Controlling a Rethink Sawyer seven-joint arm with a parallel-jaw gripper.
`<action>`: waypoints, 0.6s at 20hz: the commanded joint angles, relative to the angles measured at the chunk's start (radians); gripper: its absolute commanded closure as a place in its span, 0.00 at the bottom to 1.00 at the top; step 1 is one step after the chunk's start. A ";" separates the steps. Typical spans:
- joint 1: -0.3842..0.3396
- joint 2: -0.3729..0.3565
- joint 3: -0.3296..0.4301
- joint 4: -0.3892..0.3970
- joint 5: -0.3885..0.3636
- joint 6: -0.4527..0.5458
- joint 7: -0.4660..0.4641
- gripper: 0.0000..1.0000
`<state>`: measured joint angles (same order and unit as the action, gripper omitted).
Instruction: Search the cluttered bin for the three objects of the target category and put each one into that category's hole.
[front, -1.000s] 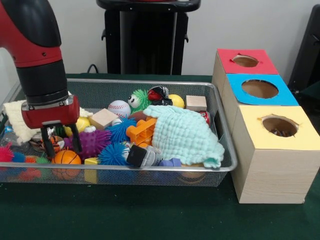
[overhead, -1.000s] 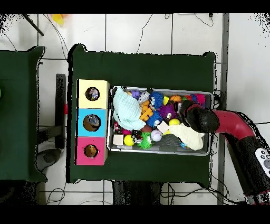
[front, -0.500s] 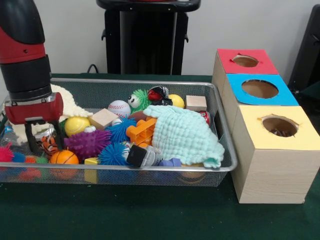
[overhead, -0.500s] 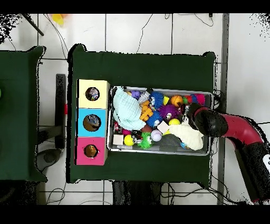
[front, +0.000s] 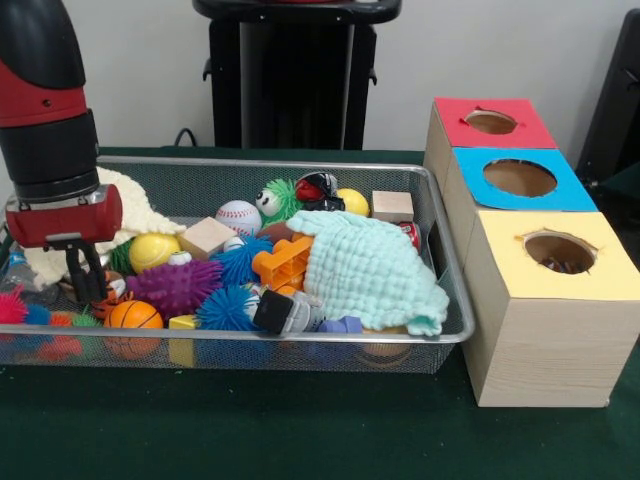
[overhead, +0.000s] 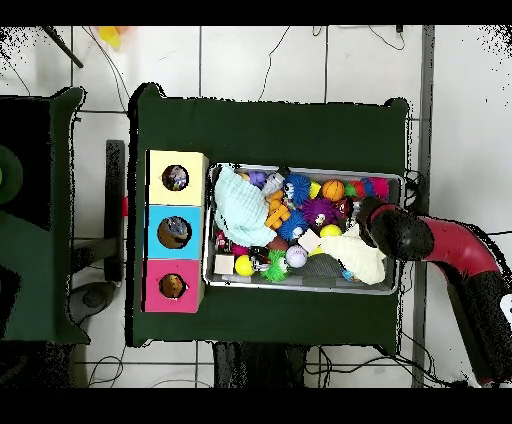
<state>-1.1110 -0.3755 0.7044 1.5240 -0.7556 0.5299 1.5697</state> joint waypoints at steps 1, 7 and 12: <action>0.019 0.014 -0.028 0.008 -0.092 0.113 -0.303 1.00; 0.010 0.015 -0.021 0.026 -0.088 0.108 -0.305 1.00; 0.002 -0.058 0.003 0.088 -0.023 0.138 -0.252 1.00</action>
<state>-1.1100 -0.3776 0.7043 1.5252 -0.7558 0.5303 1.5697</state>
